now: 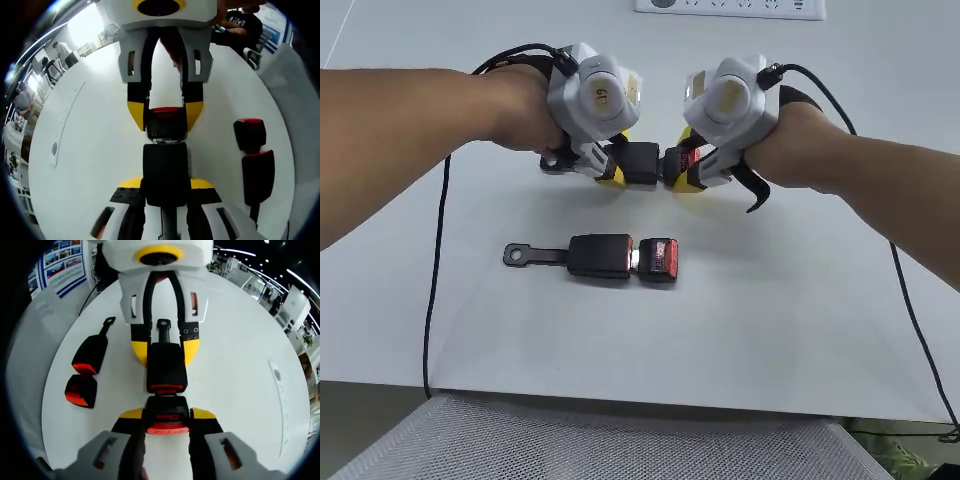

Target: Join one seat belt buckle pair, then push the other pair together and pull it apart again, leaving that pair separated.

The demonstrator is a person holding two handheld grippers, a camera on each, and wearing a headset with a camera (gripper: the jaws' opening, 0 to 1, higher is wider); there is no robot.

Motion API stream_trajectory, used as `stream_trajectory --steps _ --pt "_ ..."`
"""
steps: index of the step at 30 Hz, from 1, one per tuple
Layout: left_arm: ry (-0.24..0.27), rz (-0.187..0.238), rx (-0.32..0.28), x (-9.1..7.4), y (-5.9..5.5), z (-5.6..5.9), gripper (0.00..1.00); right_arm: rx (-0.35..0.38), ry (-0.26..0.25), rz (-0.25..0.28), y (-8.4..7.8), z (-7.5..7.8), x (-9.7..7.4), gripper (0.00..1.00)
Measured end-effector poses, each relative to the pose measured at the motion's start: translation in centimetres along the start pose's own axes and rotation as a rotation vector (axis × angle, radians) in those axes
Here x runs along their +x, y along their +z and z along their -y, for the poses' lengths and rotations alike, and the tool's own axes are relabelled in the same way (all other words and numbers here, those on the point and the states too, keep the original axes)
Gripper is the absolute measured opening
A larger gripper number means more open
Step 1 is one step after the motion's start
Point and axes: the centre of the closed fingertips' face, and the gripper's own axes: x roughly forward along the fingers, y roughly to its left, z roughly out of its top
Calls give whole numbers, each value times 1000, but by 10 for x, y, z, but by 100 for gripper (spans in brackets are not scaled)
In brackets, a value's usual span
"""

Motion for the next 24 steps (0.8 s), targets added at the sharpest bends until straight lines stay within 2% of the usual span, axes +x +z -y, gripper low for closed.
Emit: stream_trajectory --steps 6,13,15,20,24 --pt "8 -10 -5 1 -2 -1 32 3 -2 -1 1 -1 -3 32" --pt "5 -8 -10 -3 3 5 32 -10 -12 -3 1 -1 -5 32" --pt "5 -8 -12 -2 2 3 32 -8 -17 -2 1 -1 -6 32" --pt "7 -7 -16 -4 3 5 32 -10 -22 -20 -8 0 -12 32" --pt "8 -12 -15 -4 3 5 32 8 -29 -15 -11 1 -12 33"
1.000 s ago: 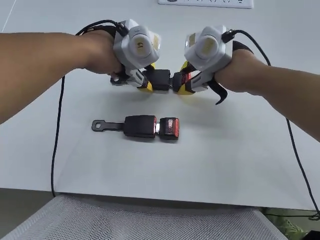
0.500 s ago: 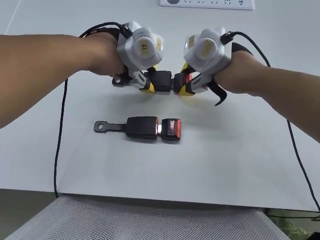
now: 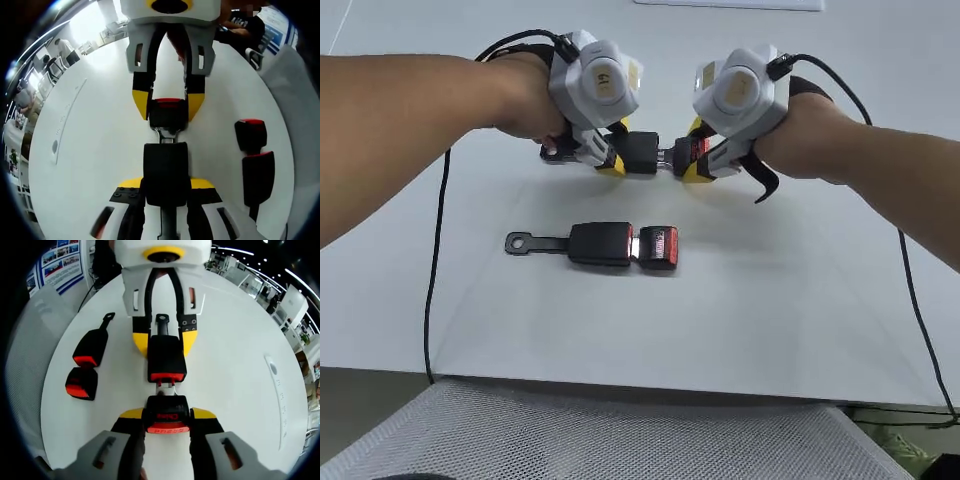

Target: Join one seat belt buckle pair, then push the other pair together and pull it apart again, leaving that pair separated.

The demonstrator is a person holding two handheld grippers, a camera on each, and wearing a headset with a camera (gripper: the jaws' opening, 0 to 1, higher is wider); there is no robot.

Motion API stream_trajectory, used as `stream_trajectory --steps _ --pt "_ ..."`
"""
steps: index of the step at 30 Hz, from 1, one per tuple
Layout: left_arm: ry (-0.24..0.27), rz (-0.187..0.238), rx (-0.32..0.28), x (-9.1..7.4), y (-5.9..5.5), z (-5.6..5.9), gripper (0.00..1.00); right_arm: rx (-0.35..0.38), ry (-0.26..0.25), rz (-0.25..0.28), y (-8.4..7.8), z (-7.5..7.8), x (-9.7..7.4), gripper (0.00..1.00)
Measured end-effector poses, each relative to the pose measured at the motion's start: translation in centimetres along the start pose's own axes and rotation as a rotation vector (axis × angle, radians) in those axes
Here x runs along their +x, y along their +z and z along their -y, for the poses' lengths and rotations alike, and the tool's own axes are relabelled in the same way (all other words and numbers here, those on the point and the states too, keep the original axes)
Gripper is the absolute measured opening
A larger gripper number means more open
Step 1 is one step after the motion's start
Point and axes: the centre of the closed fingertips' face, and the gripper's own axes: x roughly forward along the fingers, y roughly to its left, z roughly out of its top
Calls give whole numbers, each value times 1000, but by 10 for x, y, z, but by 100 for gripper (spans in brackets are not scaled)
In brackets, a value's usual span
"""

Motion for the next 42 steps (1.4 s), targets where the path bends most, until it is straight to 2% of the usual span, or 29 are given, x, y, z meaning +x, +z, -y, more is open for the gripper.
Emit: stream_trajectory --steps 2,10,12,16,28,37,42 --pt "0 -3 -1 1 -1 -1 32 2 0 0 -2 1 4 33" --pt "5 -12 0 1 0 -1 32 -10 -4 -15 -5 -2 -1 34" --pt "8 -12 -3 2 -1 -2 32 -27 -13 -24 -13 -2 -6 34" --pt "16 -16 -14 3 -3 -4 32 11 -15 -28 -31 -2 -16 34" --pt "20 -21 -4 4 -3 -2 33 23 -55 -100 -84 -2 -48 35" --pt "38 -24 -13 2 -2 -2 33 12 -63 -146 -105 -2 -59 35" --pt "46 -32 -12 2 -2 -2 33 17 -64 -141 -105 -1 -58 36"
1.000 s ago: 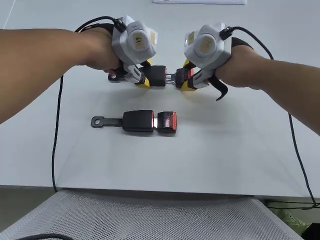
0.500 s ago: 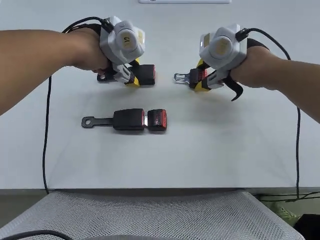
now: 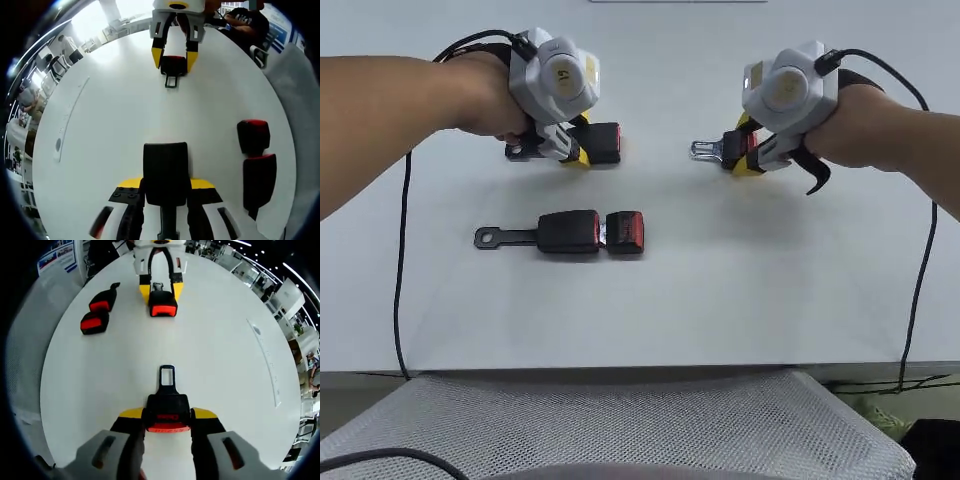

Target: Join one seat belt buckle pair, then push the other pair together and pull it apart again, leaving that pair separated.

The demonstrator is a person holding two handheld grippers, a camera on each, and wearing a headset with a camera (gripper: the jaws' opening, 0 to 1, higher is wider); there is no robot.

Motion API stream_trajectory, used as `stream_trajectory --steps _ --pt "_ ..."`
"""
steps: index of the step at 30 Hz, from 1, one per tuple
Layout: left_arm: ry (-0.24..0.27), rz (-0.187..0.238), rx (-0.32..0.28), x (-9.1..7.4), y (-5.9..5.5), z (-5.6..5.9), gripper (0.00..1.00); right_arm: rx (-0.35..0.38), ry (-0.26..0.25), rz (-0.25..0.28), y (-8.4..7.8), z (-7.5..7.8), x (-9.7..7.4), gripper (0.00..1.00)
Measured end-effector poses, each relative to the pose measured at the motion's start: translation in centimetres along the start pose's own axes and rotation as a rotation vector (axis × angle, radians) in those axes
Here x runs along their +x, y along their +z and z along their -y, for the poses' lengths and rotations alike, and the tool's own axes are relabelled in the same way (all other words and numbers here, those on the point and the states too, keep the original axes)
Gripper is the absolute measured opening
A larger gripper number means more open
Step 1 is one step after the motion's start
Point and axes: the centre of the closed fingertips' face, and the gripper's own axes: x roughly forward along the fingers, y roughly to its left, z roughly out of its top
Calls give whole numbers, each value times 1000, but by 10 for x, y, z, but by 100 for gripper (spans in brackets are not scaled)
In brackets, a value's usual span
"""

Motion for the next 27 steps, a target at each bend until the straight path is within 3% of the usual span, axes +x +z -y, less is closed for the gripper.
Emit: stream_trajectory --steps 6,9,11,13,17,18,21,24,26,27 --pt "29 4 11 -2 1 1 33 -36 -26 -13 2 2 0 42" --pt "60 -5 17 -3 1 0 34 -75 -77 -26 3 7 -3 48" --pt "68 -15 46 -4 1 2 37 -55 -101 -12 6 8 -7 49" --pt "84 -8 41 -10 1 5 40 21 -116 35 15 4 -16 50" --pt "140 46 -37 -31 4 9 46 81 -140 100 25 -8 -32 50" --pt "143 70 -91 -38 5 15 49 106 -148 121 28 -13 -36 51" --pt "169 129 -170 -54 6 29 55 189 -151 178 33 -29 -44 54" --pt "177 130 -193 -66 -4 46 56 241 -159 216 37 -44 -54 55" --pt "193 183 -276 -77 -5 57 56 262 -169 241 32 -44 -51 56" --pt "193 204 -289 -82 -4 62 57 273 -172 256 33 -48 -54 56"
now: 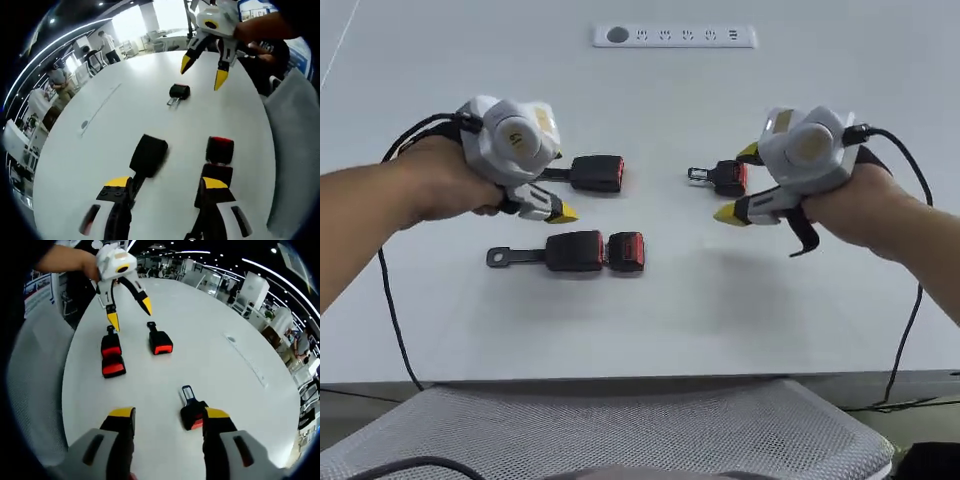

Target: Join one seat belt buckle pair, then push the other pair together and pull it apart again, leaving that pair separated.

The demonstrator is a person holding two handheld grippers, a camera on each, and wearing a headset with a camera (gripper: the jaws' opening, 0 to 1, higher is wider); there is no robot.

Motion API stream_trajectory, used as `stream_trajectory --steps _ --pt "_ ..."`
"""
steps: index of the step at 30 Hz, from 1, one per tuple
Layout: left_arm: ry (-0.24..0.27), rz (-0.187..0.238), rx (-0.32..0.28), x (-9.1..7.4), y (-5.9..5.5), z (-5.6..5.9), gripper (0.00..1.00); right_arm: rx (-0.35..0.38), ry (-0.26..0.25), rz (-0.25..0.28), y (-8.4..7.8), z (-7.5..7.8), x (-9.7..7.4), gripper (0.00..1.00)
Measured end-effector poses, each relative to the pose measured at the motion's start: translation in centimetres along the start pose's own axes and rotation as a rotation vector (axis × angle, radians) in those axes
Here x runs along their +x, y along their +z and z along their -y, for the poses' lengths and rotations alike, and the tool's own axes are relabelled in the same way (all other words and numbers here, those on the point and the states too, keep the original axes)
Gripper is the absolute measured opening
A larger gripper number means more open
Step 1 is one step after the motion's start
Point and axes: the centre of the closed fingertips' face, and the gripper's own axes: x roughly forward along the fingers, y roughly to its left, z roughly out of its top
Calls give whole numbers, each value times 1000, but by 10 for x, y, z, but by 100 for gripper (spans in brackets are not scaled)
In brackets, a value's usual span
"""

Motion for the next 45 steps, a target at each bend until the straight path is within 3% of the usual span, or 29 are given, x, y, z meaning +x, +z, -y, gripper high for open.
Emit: stream_trajectory --steps 3,8,9,14,18,22,23,24,28,30,33,37,45 --pt "32 27 -13 -23 -6 9 60 35 -16 14 -4 -13 -13 61" --pt "74 61 -107 -58 -22 22 67 60 -50 20 -12 -30 -34 71" --pt "73 64 -116 -64 -27 25 68 95 -56 33 -13 -35 -41 71" --pt "99 74 -166 -83 -45 32 73 113 -45 39 -14 -43 -52 74" --pt "113 62 -196 -96 -62 36 80 119 -69 49 -11 -44 -63 81" --pt "128 72 -223 -110 -72 39 86 132 -91 47 -12 -47 -69 89" --pt "131 75 -228 -113 -74 39 88 132 -121 49 -14 -44 -70 94" --pt "137 77 -239 -115 -76 40 90 132 -115 53 -14 -47 -70 98" --pt "163 86 -283 -123 -84 41 97 189 -119 52 -19 -54 -76 100" --pt "168 82 -299 -125 -89 43 100 199 -175 53 -22 -47 -81 100" --pt "177 74 -333 -129 -96 45 100 195 -189 87 -20 -45 -85 100" --pt "214 84 -374 -133 -102 44 100 225 -176 74 -22 -51 -85 100" --pt "245 108 -371 -137 -102 49 100 220 -167 84 -16 -59 -84 100"
